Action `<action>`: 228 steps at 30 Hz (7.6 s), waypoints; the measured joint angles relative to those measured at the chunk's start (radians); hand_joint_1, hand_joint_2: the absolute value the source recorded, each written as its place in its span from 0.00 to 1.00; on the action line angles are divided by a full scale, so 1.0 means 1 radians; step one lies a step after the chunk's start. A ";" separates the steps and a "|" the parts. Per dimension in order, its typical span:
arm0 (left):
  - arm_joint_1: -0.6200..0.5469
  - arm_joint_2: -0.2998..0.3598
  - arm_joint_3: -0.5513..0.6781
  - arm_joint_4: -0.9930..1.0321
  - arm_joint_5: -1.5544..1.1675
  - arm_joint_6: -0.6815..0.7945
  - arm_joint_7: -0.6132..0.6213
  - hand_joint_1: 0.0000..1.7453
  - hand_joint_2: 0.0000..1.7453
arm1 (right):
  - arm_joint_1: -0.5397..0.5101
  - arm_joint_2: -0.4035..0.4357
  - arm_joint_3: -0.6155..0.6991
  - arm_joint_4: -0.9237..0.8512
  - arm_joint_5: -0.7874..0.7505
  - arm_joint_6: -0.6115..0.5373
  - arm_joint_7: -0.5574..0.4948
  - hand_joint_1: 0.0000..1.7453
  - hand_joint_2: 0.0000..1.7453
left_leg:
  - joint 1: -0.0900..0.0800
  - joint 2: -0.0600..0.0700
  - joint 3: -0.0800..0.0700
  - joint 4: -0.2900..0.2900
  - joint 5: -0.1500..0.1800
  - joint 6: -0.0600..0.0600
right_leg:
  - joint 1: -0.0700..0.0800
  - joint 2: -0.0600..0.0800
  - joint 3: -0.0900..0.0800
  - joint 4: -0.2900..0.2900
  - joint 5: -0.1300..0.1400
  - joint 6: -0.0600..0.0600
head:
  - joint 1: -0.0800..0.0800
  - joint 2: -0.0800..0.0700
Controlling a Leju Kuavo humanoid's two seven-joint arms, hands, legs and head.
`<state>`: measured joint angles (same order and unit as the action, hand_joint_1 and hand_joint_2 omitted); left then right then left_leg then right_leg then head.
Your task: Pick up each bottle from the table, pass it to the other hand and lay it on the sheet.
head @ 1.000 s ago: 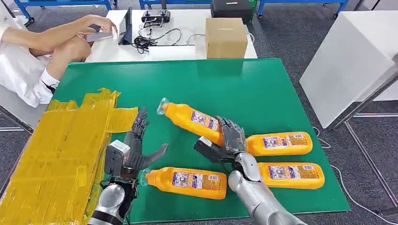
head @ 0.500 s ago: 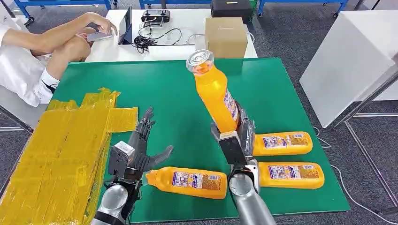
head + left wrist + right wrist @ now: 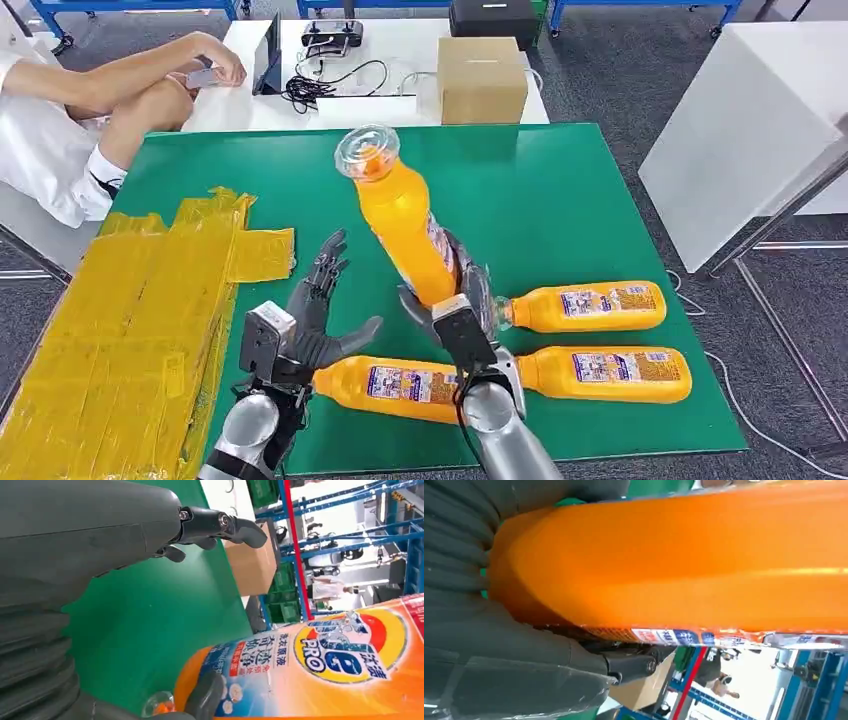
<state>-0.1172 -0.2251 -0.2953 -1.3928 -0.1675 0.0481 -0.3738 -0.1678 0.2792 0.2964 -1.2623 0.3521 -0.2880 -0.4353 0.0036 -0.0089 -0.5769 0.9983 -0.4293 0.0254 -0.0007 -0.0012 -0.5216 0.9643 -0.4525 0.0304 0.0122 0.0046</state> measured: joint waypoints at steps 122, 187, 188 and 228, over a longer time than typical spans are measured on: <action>-0.192 0.226 0.222 0.320 -1.355 0.382 0.561 1.00 1.00 | 0.149 0.002 0.005 -0.341 -0.014 -0.077 -0.017 0.00 1.00 | 0.001 0.001 -0.001 0.000 0.001 -0.001 | 0.000 0.000 -0.001 0.001 0.000 0.000 | 0.000 0.000; -0.027 0.116 0.331 0.005 -0.227 0.033 -0.219 0.00 1.00 | 0.085 -0.192 0.230 -0.236 0.401 0.158 0.037 0.00 1.00 | 0.000 0.000 -0.002 0.000 0.000 -0.002 | 0.000 0.000 -0.004 0.002 0.000 0.000 | 0.000 0.000; -0.015 0.115 0.325 -0.027 -0.222 0.030 -0.221 0.00 1.00 | 0.085 -0.199 0.240 -0.235 0.408 0.166 0.039 0.00 1.00 | 0.000 0.000 -0.002 0.000 0.001 -0.002 | 0.000 0.000 -0.004 0.002 0.000 0.000 | 0.001 0.000; 0.083 0.074 0.311 -0.125 -0.240 0.062 -0.189 0.00 1.00 | 0.015 -0.266 0.415 0.068 0.697 0.197 0.396 0.00 1.00 | 0.001 0.000 -0.001 0.000 0.001 -0.002 | 0.000 0.000 -0.002 0.003 0.000 -0.001 | 0.000 0.000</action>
<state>-0.0346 -0.1511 0.0156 -1.5179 -0.4078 0.1102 -0.5627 -0.1529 0.0130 0.7111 -1.1948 1.0494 -0.0912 -0.0397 0.0043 -0.0088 -0.5776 0.9983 -0.4279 0.0230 -0.0004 -0.0014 -0.5238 0.9668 -0.4525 0.0298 0.0126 0.0046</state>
